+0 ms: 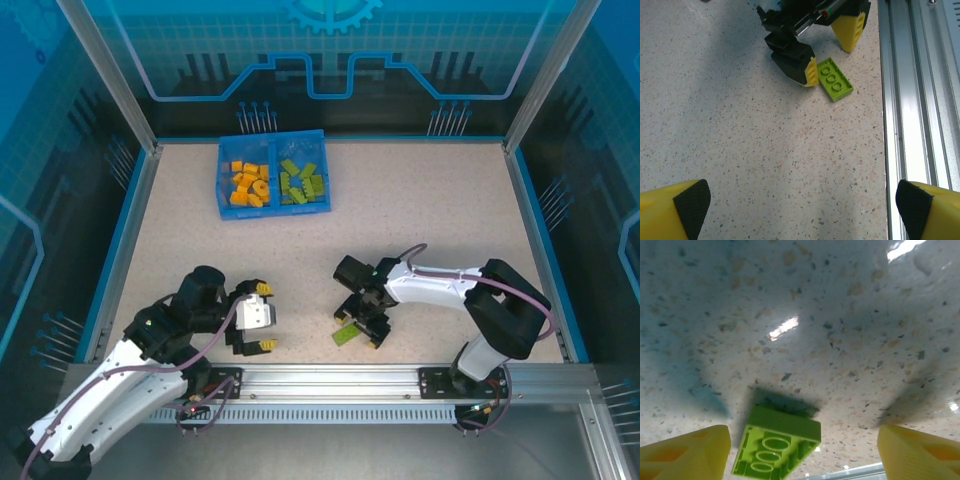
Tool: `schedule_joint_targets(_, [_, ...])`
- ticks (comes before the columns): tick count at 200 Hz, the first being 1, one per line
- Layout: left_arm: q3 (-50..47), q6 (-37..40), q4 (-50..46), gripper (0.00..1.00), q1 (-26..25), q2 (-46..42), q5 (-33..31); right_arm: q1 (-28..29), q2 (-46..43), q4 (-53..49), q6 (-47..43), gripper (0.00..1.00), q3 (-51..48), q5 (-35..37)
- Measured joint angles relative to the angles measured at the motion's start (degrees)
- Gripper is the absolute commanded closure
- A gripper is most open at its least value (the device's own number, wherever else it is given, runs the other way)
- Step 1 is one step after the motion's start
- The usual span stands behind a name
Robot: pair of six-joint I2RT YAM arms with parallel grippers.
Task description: Sort the legos into containers by color
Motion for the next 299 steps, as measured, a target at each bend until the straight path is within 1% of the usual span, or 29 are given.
schedule_joint_targets(26, [0.00,0.04,-0.02,0.01,-0.46,-0.22,0.22,1.42,0.42,1.09,2.93,0.36,-0.22,1.03])
schedule_joint_targets(52, [0.00,0.22,-0.02,0.01,-0.57,-0.87,0.39,1.97,-0.04,1.09,5.79,0.52,-1.22,1.90])
schedule_joint_targets(80, [0.00,0.22,-0.04,0.01,-0.63,-1.14,0.39,1.97,-1.29,1.55,7.78,0.64,-2.62,2.08])
schedule_joint_targets(101, [0.00,0.22,-0.04,0.01,-0.83,-1.14,0.39,1.97,-2.21,1.81,8.11,0.68,-3.30,2.32])
schedule_joint_targets(124, [0.00,0.22,-0.04,0.01,-0.83,-1.14,0.39,1.92,-3.26,2.05,6.95,0.68,-3.85,3.06])
schedule_joint_targets(135, [0.00,0.22,-0.04,0.01,-0.83,-1.14,0.39,1.95,-3.89,2.03,5.53,0.68,-3.89,4.76])
schedule_joint_targets(152, [0.00,0.24,-0.04,0.01,-0.83,-1.14,0.39,1.60,-5.73,1.68,2.69,0.68,-3.78,9.62])
schedule_joint_targets(172, [0.00,0.24,-0.04,0.01,-0.83,-1.14,0.39,1.11,-8.61,0.09,-1.66,0.68,-2.75,15.45])
schedule_joint_targets(190, [0.00,0.24,-0.04,0.01,-0.83,-1.14,0.39,0.39,-10.91,-1.51,-7.30,0.68,-0.55,20.55])
schedule_joint_targets(209, [-0.02,0.26,-0.02,0.01,-0.83,-1.14,0.39,-0.42,-11.47,-2.60,-14.99,0.69,4.28,25.42])
schedule_joint_targets(226, [0.00,0.39,-0.02,0.01,-0.83,-1.27,0.39,-0.74,-10.14,-4.11,-22.32,0.69,10.84,29.64])
schedule_joint_targets(264, [-0.13,-0.15,1.38,0.01,-0.83,-4.31,0.31,-0.79,-0.57,-4.94,-40.79,0.68,28.15,37.51])
schedule_joint_targets(276, [-0.22,-0.94,2.62,0.01,-0.83,-5.35,-0.31,-0.90,4.26,-4.22,-47.41,0.68,34.40,39.26])
schedule_joint_targets(299, [-0.63,-4.42,6.16,0.01,-0.83,-5.95,-2.84,-1.81,14.78,-3.19,-56.68,0.69,47.50,42.27])
